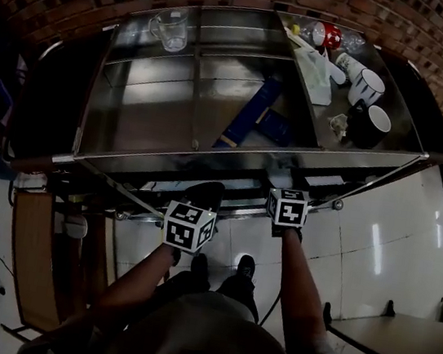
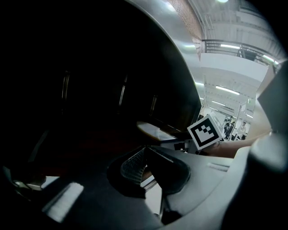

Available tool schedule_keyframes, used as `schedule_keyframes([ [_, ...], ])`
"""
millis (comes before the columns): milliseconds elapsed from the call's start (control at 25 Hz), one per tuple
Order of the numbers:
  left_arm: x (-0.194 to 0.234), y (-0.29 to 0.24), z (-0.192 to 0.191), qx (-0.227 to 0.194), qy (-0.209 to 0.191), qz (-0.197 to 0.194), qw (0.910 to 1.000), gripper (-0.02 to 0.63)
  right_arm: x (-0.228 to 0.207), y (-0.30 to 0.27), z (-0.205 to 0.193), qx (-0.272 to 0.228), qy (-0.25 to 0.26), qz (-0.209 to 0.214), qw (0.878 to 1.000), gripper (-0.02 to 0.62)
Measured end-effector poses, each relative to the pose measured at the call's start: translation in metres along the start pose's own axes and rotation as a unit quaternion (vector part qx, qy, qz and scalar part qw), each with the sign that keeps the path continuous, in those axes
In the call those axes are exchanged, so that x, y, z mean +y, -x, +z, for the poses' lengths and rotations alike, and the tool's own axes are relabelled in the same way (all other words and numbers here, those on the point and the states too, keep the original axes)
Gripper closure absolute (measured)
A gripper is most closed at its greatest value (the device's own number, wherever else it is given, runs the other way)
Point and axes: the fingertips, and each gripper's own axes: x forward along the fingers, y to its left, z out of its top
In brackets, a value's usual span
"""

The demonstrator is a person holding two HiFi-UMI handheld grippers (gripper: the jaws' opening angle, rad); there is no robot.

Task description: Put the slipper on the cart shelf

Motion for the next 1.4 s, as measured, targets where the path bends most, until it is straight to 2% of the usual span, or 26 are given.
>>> schedule_keyframes([
  [440,-0.003,-0.013,0.011,-0.007,0.018,0.054,0.9984,0.598,-0.007,-0.037,0.018,-0.005,0.026,0.019,0.999,0.172],
  [560,-0.005,-0.014,0.011,-0.007,0.024,0.063,0.9977,0.598,-0.002,-0.037,0.017,-0.013,0.015,0.048,0.999,0.157],
  [640,-0.007,-0.013,0.012,-0.009,0.03,0.069,0.9971,0.598,-0.001,-0.033,0.018,-0.025,-0.001,0.067,0.997,0.096],
  [680,-0.009,-0.013,0.014,-0.012,0.033,0.071,0.9968,0.598,0.0,-0.029,0.021,-0.032,-0.002,0.075,0.997,0.086],
  [920,-0.012,-0.008,0.021,-0.027,0.036,0.083,0.9955,0.598,0.001,0.02,0.034,-0.06,-0.003,0.103,0.993,0.085],
  [960,-0.013,-0.008,0.024,-0.031,0.035,0.083,0.9955,0.598,0.002,0.03,0.035,-0.064,-0.004,0.11,0.992,0.108],
  [1120,-0.021,-0.004,0.029,-0.04,0.029,0.078,0.9957,0.598,0.01,0.063,0.034,-0.079,-0.006,0.139,0.987,0.436],
  [1280,-0.031,-0.002,0.033,-0.037,0.025,0.066,0.9968,0.598,0.026,0.086,0.048,-0.11,0.002,0.172,0.979,0.595],
  [1400,-0.038,0.003,0.037,-0.038,0.019,0.062,0.9972,0.598,0.05,0.101,0.055,-0.119,0.006,0.217,0.969,0.595],
])
